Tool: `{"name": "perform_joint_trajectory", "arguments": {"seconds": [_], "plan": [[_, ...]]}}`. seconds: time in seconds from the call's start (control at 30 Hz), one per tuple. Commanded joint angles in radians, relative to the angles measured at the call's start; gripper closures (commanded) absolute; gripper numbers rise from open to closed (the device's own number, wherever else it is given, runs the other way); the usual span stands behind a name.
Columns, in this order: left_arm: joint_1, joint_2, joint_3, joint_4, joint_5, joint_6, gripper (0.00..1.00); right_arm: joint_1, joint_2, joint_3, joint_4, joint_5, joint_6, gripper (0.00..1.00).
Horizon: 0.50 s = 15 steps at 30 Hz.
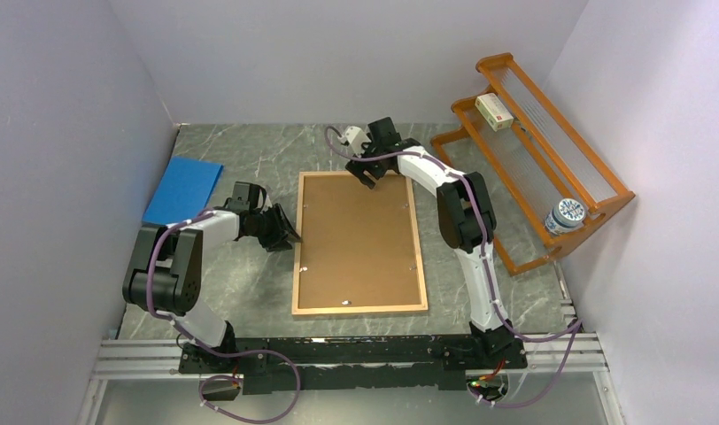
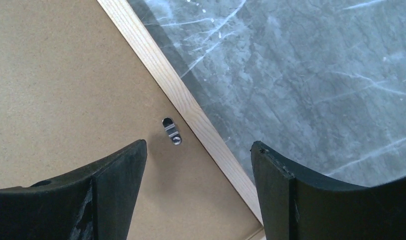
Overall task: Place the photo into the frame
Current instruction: Install the photo frame at the center of the board.
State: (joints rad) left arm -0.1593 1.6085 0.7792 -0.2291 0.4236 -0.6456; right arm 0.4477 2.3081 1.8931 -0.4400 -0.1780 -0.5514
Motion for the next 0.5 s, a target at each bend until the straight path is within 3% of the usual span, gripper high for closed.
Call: {"name": "perform_joint_trajectory", "arguments": {"seconds": [0.0,0.47], "plan": [[0.000,0.026,0.009,-0.003,-0.013,0.026,0.54,-0.003,0.008,0.032,0.023,-0.030,-0.048,0.21],[-0.001,0.036,0.002,0.001,-0.006,0.029,0.59,-0.004,0.064,0.019,0.130,0.022,-0.001,0.36]]}}
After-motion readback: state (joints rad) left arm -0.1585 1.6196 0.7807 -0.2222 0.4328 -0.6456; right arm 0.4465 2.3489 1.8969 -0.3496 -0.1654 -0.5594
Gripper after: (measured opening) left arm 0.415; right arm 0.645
